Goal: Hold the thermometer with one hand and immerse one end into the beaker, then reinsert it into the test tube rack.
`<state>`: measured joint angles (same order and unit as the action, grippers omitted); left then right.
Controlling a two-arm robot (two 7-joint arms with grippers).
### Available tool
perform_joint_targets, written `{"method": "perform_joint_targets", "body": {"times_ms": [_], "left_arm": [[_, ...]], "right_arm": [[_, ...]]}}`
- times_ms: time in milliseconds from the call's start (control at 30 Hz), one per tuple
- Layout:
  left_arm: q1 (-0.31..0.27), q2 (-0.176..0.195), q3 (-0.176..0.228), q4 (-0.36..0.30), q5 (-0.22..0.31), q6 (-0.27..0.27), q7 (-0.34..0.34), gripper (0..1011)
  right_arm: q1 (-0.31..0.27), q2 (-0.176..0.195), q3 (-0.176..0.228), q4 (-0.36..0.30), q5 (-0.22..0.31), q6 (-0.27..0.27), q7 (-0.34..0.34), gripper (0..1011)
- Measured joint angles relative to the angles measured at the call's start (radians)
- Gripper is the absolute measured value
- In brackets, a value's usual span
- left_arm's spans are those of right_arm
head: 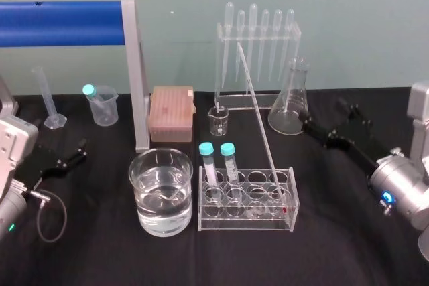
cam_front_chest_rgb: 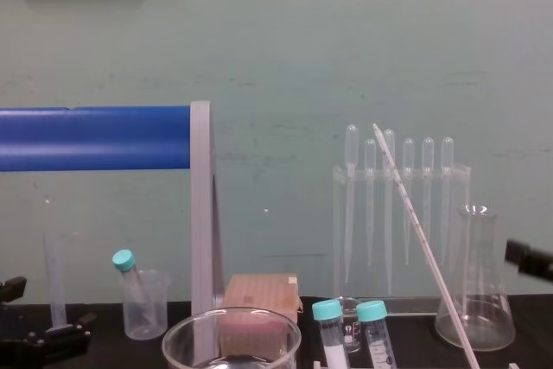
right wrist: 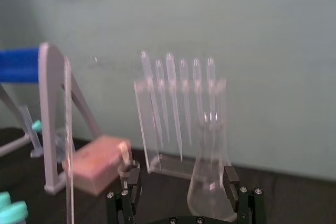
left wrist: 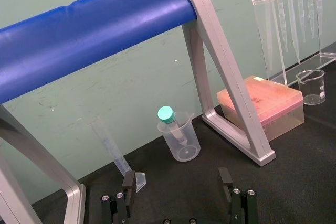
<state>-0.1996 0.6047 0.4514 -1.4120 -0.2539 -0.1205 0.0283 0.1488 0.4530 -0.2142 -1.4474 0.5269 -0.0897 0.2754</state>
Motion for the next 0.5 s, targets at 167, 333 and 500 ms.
{"method": "perform_joint_targets", "body": {"times_ms": [167, 333, 500], "left_arm": [[0.000, 0.000, 0.000, 0.000, 0.000, 0.000, 0.000, 1008], [0.000, 0.000, 0.000, 0.000, 0.000, 0.000, 0.000, 1008], [0.000, 0.000, 0.000, 0.000, 0.000, 0.000, 0.000, 1008]], "right_arm": [[0.005, -0.013, -0.007, 0.030, -0.001, 0.040, 0.009, 1003], [0.008, -0.026, -0.002, 0.047, 0.001, 0.062, 0.028, 1003], [0.008, -0.027, -0.001, 0.048, 0.002, 0.063, 0.030, 1003]]}}
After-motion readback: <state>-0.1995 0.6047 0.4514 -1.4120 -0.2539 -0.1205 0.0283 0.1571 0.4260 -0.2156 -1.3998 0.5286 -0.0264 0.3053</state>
